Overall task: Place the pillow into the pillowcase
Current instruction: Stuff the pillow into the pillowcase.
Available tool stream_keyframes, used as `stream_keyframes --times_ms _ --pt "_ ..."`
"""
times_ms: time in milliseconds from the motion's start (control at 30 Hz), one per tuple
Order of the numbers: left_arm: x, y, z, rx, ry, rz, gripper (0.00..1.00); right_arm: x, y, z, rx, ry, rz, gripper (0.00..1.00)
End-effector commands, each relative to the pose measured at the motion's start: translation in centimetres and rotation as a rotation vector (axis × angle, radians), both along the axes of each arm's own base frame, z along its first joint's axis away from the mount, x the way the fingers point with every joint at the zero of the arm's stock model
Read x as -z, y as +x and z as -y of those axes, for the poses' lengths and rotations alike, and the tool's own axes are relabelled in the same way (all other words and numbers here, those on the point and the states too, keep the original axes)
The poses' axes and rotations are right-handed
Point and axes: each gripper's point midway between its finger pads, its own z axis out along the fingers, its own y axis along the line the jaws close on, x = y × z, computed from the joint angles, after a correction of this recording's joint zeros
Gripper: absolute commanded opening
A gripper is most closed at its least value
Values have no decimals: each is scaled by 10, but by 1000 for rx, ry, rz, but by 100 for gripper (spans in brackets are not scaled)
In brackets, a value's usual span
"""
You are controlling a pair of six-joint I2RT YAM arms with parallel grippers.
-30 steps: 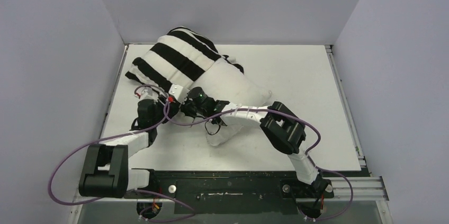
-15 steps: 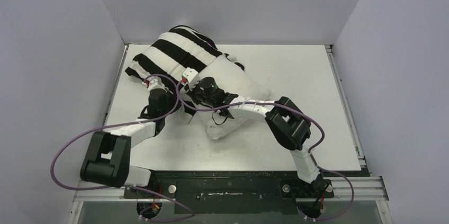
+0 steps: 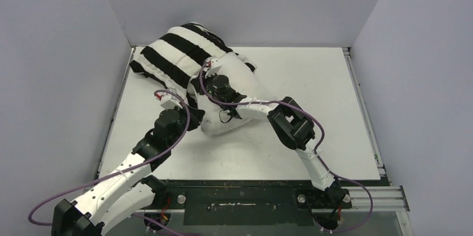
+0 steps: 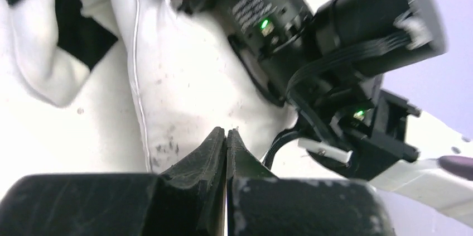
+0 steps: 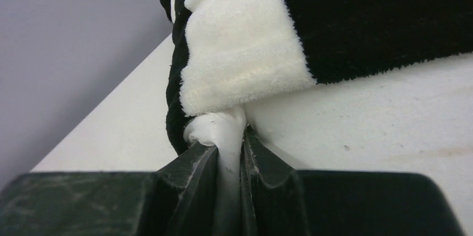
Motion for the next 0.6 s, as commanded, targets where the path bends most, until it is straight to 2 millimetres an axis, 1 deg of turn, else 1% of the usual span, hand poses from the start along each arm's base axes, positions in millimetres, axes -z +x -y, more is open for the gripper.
stream_keyframes --times_ms 0,33,67,100,133,167,200,233,300,367,400,433,533,567 --pt "34 -5 -16 -94 77 -94 0 -67 25 4 106 348 47 0" --pt "31 1 -29 -146 123 -67 0 -58 19 8 97 342 41 0" --pt "26 9 -43 -194 166 -36 4 -56 16 11 96 335 45 0" --pt "20 18 -57 -240 200 -11 16 -53 14 13 98 318 47 0" --pt "20 28 -73 -298 218 -10 26 -51 12 15 97 307 48 0" --pt "22 37 -87 -335 210 -22 33 -52 11 18 93 308 48 0" --pt "27 46 -95 -343 179 -42 38 -51 10 19 84 315 40 0" --pt "29 58 -100 -313 105 -44 44 -53 11 21 78 323 38 0" --pt "32 76 -99 -250 16 -10 55 -53 11 23 76 315 35 0" --pt "47 86 -103 -253 -5 -37 63 -55 11 24 74 315 41 0" --pt "59 91 -103 -247 9 -56 65 -56 11 24 73 316 41 0" --pt "65 95 -103 -246 14 -66 67 -57 10 22 59 313 42 0" --pt "70 109 -97 -214 -12 -23 68 -59 7 17 29 314 45 0" --pt "76 112 -96 -211 -15 -24 69 -60 7 17 27 316 46 0"
